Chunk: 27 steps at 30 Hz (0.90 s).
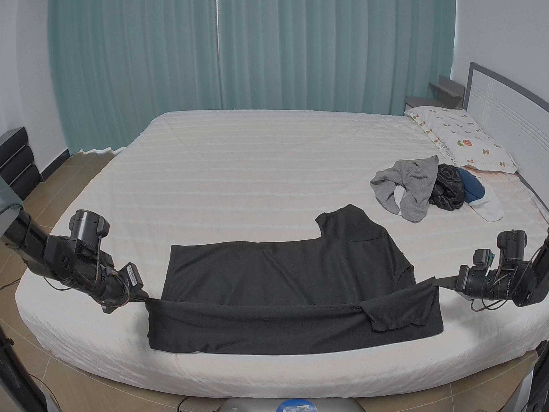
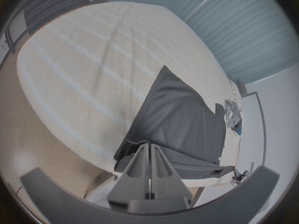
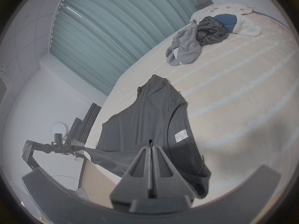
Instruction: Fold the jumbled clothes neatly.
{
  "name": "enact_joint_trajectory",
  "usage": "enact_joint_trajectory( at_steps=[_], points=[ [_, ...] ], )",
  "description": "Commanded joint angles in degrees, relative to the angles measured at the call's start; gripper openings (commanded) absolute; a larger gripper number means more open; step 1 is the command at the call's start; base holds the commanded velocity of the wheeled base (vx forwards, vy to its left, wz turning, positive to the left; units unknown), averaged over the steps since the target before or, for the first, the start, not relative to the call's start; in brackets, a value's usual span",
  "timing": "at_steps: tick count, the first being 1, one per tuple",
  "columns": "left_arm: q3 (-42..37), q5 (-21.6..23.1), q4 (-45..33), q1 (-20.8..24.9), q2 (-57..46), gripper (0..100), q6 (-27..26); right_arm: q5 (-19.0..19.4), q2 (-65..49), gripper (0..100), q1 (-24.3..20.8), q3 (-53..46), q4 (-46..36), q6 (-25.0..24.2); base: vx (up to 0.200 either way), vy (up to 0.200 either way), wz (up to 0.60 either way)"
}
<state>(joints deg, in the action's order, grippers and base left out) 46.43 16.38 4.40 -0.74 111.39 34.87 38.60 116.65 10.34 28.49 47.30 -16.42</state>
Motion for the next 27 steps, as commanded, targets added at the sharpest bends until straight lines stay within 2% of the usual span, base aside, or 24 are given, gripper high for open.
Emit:
enact_joint_trajectory(
  at_steps=[1, 7, 20, 21, 22, 23, 27],
  points=[
    [3.0, -0.2, 0.0, 0.4, 6.3, 0, -0.1, -1.2, 6.4, 0, -1.8, 3.5, -0.1, 0.0, 0.0, 0.0, 0.0],
    [6.3, -0.7, 0.0, 0.8, 10.3, 0, 0.0, -3.4, 10.0, 0, -3.2, 7.0, 0.1, -0.3, 0.0, 0.0, 0.0],
    [9.7, -0.7, 0.1, 0.8, 13.2, 0, 2.0, -3.6, 12.6, 0, -3.2, 10.0, -0.2, -1.2, 0.0, 0.0, 0.0],
    [9.8, -0.7, 0.0, 0.8, 13.2, 0, 2.0, -3.6, 12.7, 100, -3.2, 10.1, -0.2, -1.2, 0.0, 0.0, 0.0],
    [9.8, -0.7, 0.0, 0.8, 13.2, 0, 2.0, -3.6, 12.7, 100, -3.2, 10.1, -0.2, -1.2, 0.0, 0.0, 0.0],
    [9.8, -0.7, 0.0, 0.8, 13.2, 100, 2.0, -3.5, 13.1, 100, -3.2, 10.0, 0.1, -1.5, 0.0, 0.0, 0.0],
    [9.8, -0.7, 0.1, 0.7, 13.0, 100, 2.1, -3.4, 12.4, 100, -3.2, 9.6, 0.6, -2.9, 0.0, 0.0, 0.0]
  ],
)
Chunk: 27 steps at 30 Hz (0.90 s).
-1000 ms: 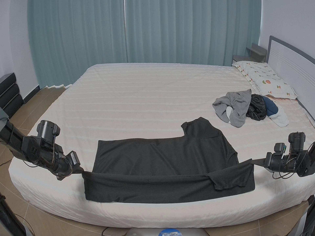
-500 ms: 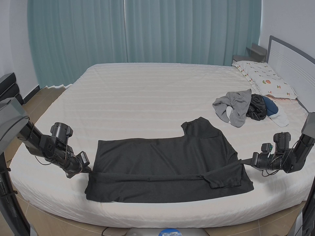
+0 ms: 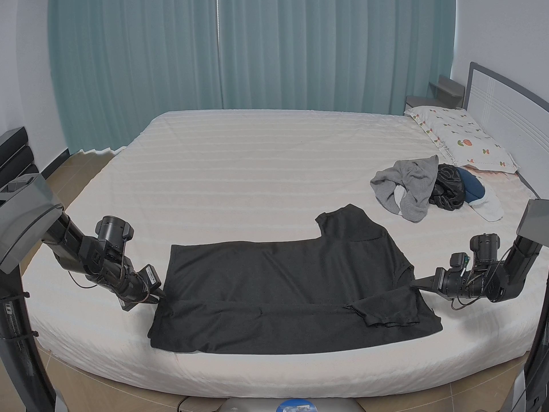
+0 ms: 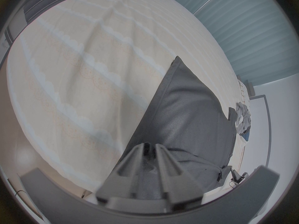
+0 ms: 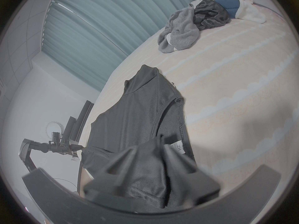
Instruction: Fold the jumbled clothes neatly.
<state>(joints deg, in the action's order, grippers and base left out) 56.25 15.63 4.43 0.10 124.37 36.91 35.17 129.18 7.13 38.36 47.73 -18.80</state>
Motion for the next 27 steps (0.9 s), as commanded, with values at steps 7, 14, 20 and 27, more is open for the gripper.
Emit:
enact_joint_trajectory(
  at_steps=[7, 14, 20, 27],
  points=[
    [-0.9, 0.6, 0.1, -0.9, -2.8, 100, 2.7, 0.7, -4.4, 100, -0.4, -2.3, 0.2, -7.8, 0.0, 0.0, 0.0],
    [-1.0, 0.8, 0.3, -1.6, -3.9, 100, 6.7, 2.4, -4.5, 100, -1.0, -5.9, 6.2, -16.9, 0.0, 0.0, 0.0],
    [-1.8, 0.8, 0.7, -1.2, -4.4, 100, 6.9, 2.4, -3.3, 100, -1.4, -8.8, 14.2, -21.9, 0.0, -0.067, 0.0],
    [-2.5, 0.8, 0.8, -1.2, -4.7, 100, 6.9, 2.3, -2.9, 100, -2.3, -10.0, 16.9, -22.2, 0.0, -0.114, 0.0]
  ],
)
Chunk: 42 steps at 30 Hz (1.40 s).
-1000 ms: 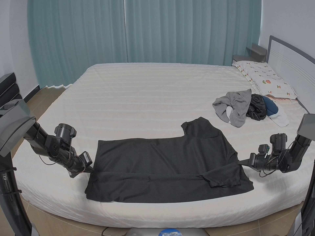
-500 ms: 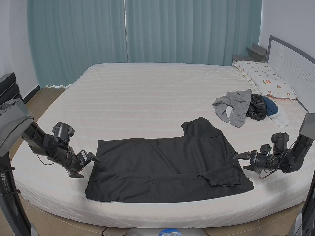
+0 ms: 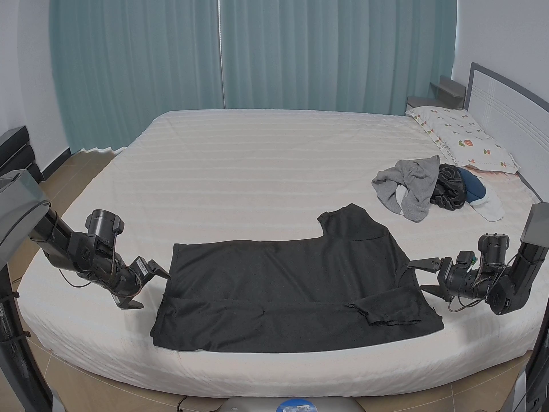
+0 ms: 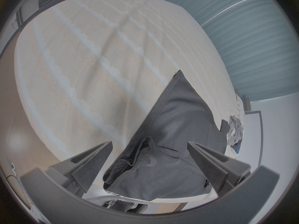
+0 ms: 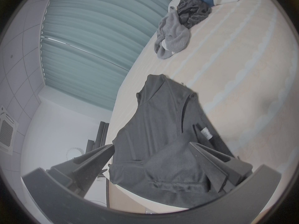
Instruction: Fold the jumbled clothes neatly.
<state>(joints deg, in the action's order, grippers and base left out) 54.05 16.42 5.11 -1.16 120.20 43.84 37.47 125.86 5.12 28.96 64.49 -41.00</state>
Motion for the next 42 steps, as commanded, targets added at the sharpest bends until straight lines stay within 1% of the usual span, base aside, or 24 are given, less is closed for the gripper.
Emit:
enact_joint_trajectory(
  at_steps=[1, 6, 11, 15, 20, 26, 30, 39, 42],
  points=[
    [-0.3, 0.1, 0.1, 0.1, -0.6, 100, 0.1, 0.0, 0.4, 100, -0.5, -0.6, 0.1, 0.0, 0.0, 0.0, 0.0],
    [-0.4, 0.5, 0.0, 0.3, -0.8, 100, 0.2, -0.3, 0.4, 100, -1.0, -0.8, 0.1, 0.0, 0.0, 0.0, 0.0],
    [-0.6, 0.8, 0.2, 1.3, -1.4, 100, 2.1, -0.4, 0.2, 100, -1.1, -0.8, 0.1, -0.1, 0.0, 0.0, 0.0],
    [-0.5, 0.7, 0.3, 1.6, -1.3, 100, 2.3, -0.6, 0.2, 100, -1.1, -0.8, 0.1, -0.1, 0.0, 0.0, 0.0],
    [0.1, 0.7, 0.4, 1.6, -1.4, 100, 4.4, -0.6, 0.3, 100, -1.4, -0.9, 0.1, 0.0, 0.0, 0.0, 0.0],
    [-1.0, 0.8, 3.7, 1.7, -1.3, 100, 4.6, -0.6, 0.3, 100, -1.4, -0.9, 0.1, 0.0, 0.0, 0.0, 0.0],
    [-1.1, 0.7, 3.9, 1.7, -1.3, 100, 5.2, -0.6, 0.3, 100, -1.5, -0.9, 0.1, 0.0, 0.0, 0.0, 0.0],
    [-1.1, 0.7, 3.8, 2.7, -1.5, 100, 6.1, -0.6, 0.3, 100, -1.5, -0.9, 0.2, 0.1, 0.0, -0.2, 0.0],
    [-1.1, 0.7, 3.9, 2.7, -1.5, 100, 6.1, -0.6, 0.2, 100, -1.5, -0.9, 0.2, 0.1, 0.0, 0.0, 0.0]
  ],
)
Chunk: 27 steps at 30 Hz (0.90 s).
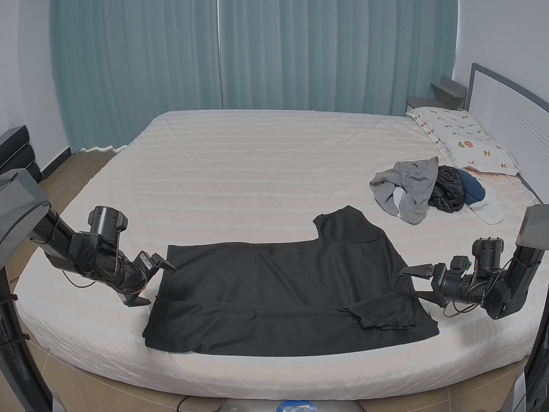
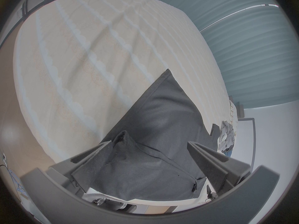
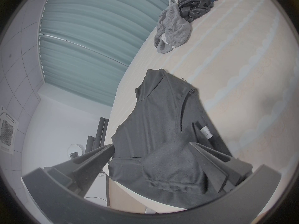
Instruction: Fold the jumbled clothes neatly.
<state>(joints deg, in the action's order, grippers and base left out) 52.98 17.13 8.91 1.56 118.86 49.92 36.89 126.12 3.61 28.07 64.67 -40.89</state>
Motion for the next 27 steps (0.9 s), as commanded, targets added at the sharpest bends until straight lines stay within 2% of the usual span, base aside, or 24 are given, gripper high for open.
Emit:
enact_joint_trajectory(
  at_steps=[1, 7, 11, 21, 27],
  points=[
    [0.0, 0.0, 0.1, 0.0, -0.1, 100, 0.0, 0.0, -0.1, 100, 0.0, 0.1, 0.0, 0.0, 0.0, 0.0, 0.0],
    [0.3, -0.3, 0.2, -0.1, -0.6, 100, 0.1, 0.0, -0.2, 100, 0.0, 0.0, 0.0, 0.0, 0.0, 0.0, 0.0],
    [1.1, -0.3, 0.2, -0.3, -0.6, 100, 2.5, 0.0, -0.2, 100, 0.0, -0.1, 0.0, 0.0, 0.0, 0.0, 0.0],
    [1.1, 0.2, 0.4, -0.6, -1.3, 100, 2.6, 0.0, -0.4, 100, 0.0, -0.4, 0.0, 0.0, 0.0, 0.0, 0.0],
    [1.3, 0.1, 0.4, -0.7, -1.2, 100, 2.4, 0.0, -0.4, 100, 0.0, -0.4, 0.0, 0.0, 0.2, 0.0, 0.0]
  ],
)
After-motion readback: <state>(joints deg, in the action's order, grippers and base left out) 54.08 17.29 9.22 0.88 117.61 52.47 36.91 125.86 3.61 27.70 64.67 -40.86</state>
